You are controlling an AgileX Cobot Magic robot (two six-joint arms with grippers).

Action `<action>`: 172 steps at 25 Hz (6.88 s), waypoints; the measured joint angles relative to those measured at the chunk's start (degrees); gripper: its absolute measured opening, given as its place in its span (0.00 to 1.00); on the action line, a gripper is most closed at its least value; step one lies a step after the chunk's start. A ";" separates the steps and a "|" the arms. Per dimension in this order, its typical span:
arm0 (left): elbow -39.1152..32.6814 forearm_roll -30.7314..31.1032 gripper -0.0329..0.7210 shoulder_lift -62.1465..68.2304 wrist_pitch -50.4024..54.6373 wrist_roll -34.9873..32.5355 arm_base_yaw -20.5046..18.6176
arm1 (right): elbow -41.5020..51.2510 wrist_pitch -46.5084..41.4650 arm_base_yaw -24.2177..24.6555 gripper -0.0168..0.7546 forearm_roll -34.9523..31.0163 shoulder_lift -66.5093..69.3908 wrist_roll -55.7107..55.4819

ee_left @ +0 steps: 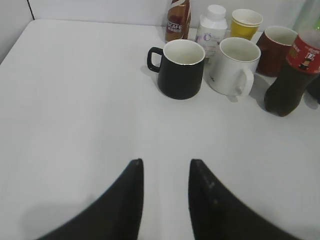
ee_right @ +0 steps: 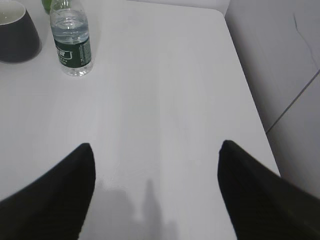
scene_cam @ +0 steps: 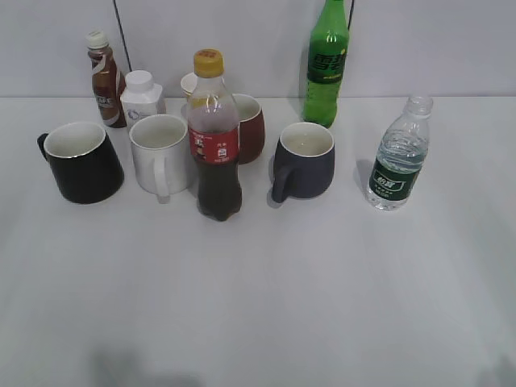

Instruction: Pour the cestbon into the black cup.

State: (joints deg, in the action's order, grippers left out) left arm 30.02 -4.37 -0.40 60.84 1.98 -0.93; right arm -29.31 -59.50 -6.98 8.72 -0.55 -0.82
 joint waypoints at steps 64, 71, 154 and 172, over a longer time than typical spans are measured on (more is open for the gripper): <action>15.60 43.29 0.24 91.64 -81.75 24.16 -15.24 | 0.00 0.00 0.00 0.78 0.04 0.00 -0.04; 15.79 71.49 0.29 100.03 -102.01 35.15 -23.68 | 0.00 0.00 0.00 0.78 0.04 0.00 -0.04; 6.35 41.30 0.23 113.04 -110.65 7.69 -11.92 | 0.00 0.00 0.00 0.78 0.47 0.00 -0.04; 6.35 40.51 0.50 116.34 -117.43 -0.79 -11.92 | 0.00 0.00 0.00 0.66 0.47 0.00 -0.04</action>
State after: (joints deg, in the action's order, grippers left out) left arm 36.37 36.14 115.94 -56.59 1.19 -12.84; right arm -29.31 -59.50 -6.98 9.19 -0.55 -0.87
